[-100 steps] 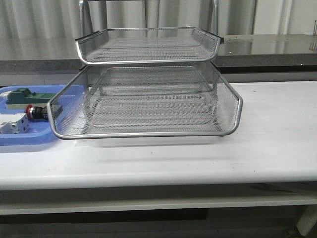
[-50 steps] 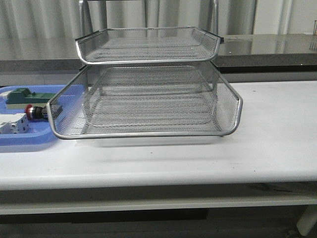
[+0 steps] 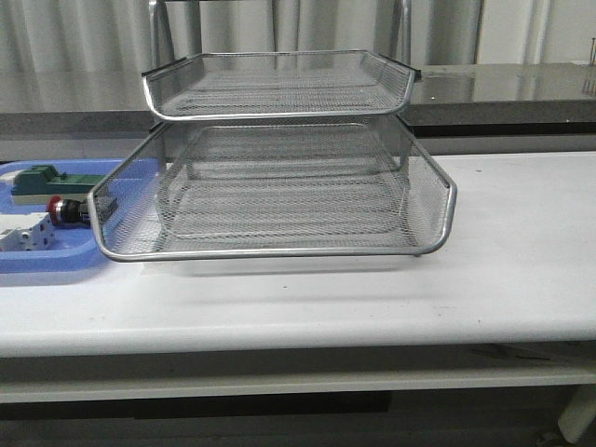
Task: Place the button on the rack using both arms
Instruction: 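Lower the left gripper onto the red push button in the blue tray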
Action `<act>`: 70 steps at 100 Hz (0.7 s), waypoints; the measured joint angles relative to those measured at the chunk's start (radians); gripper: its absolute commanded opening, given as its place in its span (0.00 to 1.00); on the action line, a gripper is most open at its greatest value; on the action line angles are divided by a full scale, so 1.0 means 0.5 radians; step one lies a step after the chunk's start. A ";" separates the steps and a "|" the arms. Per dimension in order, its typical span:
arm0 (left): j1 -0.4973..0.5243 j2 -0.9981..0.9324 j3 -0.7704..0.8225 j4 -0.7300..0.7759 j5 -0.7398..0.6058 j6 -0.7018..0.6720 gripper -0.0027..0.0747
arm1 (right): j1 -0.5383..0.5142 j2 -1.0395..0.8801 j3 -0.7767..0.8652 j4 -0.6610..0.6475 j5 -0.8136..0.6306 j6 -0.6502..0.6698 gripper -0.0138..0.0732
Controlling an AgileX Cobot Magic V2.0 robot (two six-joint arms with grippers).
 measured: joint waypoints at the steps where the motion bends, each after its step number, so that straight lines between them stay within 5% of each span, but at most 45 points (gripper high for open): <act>1: 0.000 0.046 -0.034 0.000 0.024 0.005 0.01 | 0.000 0.000 0.000 0.000 0.000 0.000 0.08; 30: 0.000 0.798 -0.563 -0.009 0.439 0.277 0.06 | 0.000 0.000 0.000 0.000 0.000 0.000 0.08; 42: 0.000 0.926 -0.670 -0.072 0.523 0.411 0.33 | 0.000 0.000 0.000 0.000 0.000 0.000 0.08; 58: 0.000 0.936 -0.728 -0.118 0.554 0.495 0.89 | 0.000 0.000 0.000 0.000 0.000 0.000 0.08; 70: 0.000 0.936 -0.741 -0.100 0.554 0.503 0.95 | 0.000 0.000 0.000 -0.002 0.000 0.000 0.08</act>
